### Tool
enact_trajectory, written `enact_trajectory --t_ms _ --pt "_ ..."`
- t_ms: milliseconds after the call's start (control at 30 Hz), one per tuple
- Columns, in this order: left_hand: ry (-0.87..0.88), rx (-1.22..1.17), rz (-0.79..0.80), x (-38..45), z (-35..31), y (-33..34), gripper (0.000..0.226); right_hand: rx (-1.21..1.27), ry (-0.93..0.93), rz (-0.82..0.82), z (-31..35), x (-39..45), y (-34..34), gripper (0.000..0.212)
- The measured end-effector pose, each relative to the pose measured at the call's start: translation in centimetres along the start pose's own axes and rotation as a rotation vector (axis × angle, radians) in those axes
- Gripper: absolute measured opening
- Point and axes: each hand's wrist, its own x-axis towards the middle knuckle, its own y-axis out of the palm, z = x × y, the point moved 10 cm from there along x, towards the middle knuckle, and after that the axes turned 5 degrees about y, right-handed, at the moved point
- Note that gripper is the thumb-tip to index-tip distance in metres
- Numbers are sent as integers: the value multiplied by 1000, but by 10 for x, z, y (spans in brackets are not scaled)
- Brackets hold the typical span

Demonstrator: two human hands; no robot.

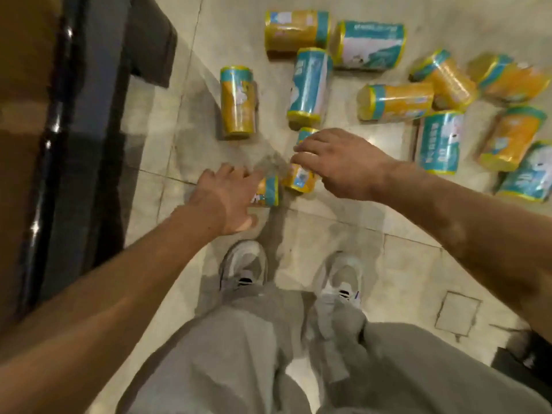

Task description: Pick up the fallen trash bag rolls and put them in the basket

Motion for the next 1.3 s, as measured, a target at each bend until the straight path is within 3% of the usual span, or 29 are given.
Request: enact_trajectory --t_ms 167,267,433,633,833,1067,1300 --pt "-2 85 -104 58 7 66 97 -162 -163 -39 -6 32 75 56" --pt "-6 98 -222 73 11 72 86 -247 -214 -122 -11 39 94 51" --pt "76 110 -274 84 11 62 70 -294 -230 -130 -3 53 89 59" --pt "85 46 -263 85 24 52 68 -252 -61 -9 -19 60 93 84" --pt "2 7 -186 70 31 36 74 -144 118 27 -25 45 74 79" --pt "-5 -42 -302 -33 7 -75 71 -19 379 -6 -19 -36 -43 78" --pt "64 20 -382 -222 -71 -296 68 199 579 -135 22 -193 -302 76"
